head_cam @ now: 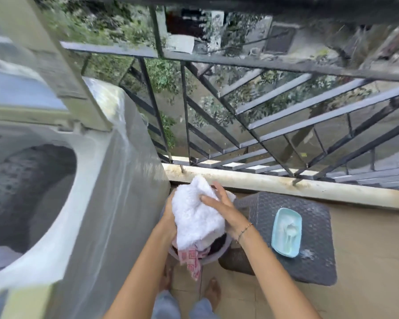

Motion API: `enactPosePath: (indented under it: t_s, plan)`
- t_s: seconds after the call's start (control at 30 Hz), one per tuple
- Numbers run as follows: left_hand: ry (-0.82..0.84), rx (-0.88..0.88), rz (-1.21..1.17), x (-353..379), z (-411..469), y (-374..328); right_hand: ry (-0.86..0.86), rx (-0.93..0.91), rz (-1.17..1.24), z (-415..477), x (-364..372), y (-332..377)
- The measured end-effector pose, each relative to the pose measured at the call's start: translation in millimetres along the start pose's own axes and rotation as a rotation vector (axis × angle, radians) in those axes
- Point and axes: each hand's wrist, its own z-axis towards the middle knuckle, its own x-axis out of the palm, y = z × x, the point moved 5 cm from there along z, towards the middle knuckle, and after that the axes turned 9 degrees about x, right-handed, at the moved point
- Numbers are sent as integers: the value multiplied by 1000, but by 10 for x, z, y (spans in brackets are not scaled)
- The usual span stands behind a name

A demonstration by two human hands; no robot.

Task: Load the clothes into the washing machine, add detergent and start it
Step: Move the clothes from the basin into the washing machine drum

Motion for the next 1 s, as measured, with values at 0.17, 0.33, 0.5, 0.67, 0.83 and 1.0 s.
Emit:
enactPosePath:
  t_s: [0.17, 0.33, 0.5, 0.67, 0.83, 1.0]
  plan:
    - [68, 37, -331, -147, -336, -257, 247, 59, -6, -333, 440, 229]
    - [11, 207, -484, -315, -843, -592, 10, -163, 21, -648, 808, 570]
    - [92, 617, -199, -902, -1436, -1146, -90, -347, -71, -1028, 1460, 884]
    - [-24, 793, -176, -1781, -1634, -1678, 80, -432, -106, -1165, 2508, 953]
    - [-170, 881, -196, -2891, -1570, -2088, 134, -421, -221, -1023, 3460, 846]
    - [-136, 830, -114, -3661, -1268, -2235, 104, -409, -258, -614, 4112, 737]
